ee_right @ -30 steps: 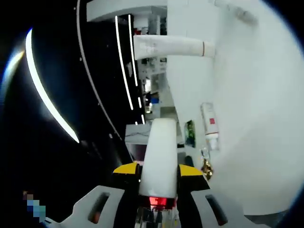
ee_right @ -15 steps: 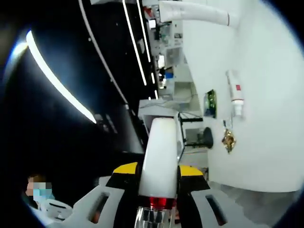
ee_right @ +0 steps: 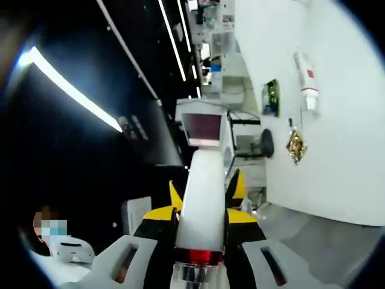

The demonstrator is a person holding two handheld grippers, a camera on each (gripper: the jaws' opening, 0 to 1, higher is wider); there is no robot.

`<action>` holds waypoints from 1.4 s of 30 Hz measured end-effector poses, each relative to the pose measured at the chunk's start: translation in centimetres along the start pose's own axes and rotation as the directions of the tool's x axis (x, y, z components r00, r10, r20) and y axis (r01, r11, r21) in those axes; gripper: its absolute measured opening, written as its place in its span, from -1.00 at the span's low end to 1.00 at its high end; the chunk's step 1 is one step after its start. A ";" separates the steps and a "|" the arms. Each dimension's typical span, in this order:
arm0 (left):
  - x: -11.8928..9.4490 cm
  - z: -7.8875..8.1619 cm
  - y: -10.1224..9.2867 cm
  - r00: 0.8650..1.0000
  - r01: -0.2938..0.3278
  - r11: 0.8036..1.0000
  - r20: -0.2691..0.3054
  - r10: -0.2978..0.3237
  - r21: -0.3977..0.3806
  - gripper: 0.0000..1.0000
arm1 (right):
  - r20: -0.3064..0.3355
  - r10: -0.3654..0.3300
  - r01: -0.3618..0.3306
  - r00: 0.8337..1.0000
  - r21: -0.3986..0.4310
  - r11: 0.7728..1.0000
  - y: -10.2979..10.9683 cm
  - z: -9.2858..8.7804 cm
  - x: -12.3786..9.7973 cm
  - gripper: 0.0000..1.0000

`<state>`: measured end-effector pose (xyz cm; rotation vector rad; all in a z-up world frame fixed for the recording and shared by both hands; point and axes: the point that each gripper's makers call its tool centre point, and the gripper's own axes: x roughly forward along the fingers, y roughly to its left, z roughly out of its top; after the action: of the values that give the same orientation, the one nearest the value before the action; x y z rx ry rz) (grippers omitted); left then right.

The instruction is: Arrange the skincare products in the storage area until every visible bottle or jar stands upright without overlapping.

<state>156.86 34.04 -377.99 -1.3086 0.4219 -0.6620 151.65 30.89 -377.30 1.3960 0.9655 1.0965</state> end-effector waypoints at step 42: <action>-2.1 0.9 2.7 0.993 -0.084 0.946 0.051 0.105 -0.315 -0.49 | -0.093 -0.049 0.051 0.994 0.017 0.999 -1.4 -3.6 2.6 -0.13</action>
<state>156.47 36.43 -380.62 -1.5951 0.5471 -0.4809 148.85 34.43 -378.39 1.3391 1.0754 1.1251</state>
